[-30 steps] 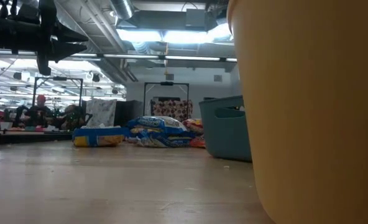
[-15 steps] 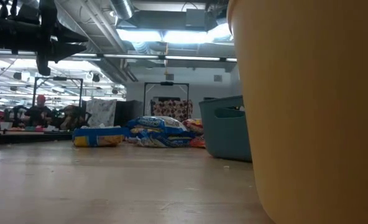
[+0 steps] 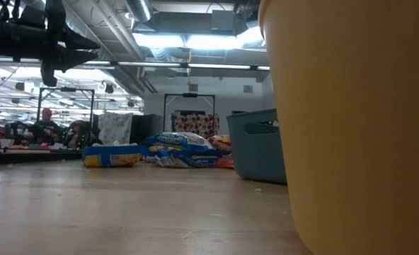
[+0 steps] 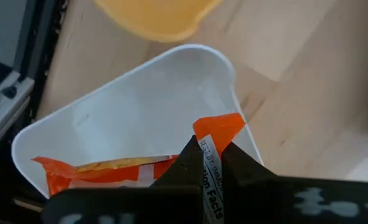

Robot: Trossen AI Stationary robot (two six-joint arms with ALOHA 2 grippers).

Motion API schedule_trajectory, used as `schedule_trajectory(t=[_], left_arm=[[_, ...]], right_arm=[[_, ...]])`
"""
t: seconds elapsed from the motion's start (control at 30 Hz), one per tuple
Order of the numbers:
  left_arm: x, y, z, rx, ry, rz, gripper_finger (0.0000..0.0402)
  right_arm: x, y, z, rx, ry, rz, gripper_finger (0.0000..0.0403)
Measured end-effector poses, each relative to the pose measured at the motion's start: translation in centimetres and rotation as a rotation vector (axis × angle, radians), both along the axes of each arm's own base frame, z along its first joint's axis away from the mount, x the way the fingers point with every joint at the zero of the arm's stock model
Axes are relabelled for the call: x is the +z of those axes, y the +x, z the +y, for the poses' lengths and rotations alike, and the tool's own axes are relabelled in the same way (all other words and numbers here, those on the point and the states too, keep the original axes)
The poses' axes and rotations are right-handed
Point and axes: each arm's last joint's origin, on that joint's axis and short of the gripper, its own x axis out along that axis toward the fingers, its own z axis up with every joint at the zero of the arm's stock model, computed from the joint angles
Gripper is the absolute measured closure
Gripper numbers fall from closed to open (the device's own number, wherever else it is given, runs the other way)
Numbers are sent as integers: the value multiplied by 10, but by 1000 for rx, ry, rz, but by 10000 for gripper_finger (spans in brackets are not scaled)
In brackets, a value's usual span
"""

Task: Sort Maruchan noodles
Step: Put the right orange noodle pack into the white bin

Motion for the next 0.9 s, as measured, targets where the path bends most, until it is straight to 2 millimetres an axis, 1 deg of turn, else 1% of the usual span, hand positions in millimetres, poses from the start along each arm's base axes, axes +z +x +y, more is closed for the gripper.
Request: schedule_trajectory(t=[0.17, 0.27, 0.43, 0.63, 0.9], left_arm=[[-3, 1, 0, 0, 4, 35, 294], [-3, 1, 0, 0, 5, 37, 294], [-3, 1, 0, 0, 5, 38, 294], [-3, 1, 0, 0, 4, 38, 294], [-3, 1, 0, 1, 4, 38, 294]], right_arm=[[-9, -2, 7, 87, -33, 8, 403], [-13, 0, 8, 102, -44, 2, 403], [-20, 7, 15, 108, -6, -39, 403], [-31, 9, 19, 109, -10, -16, 403], [-31, 10, 20, 47, -11, -14, 401]])
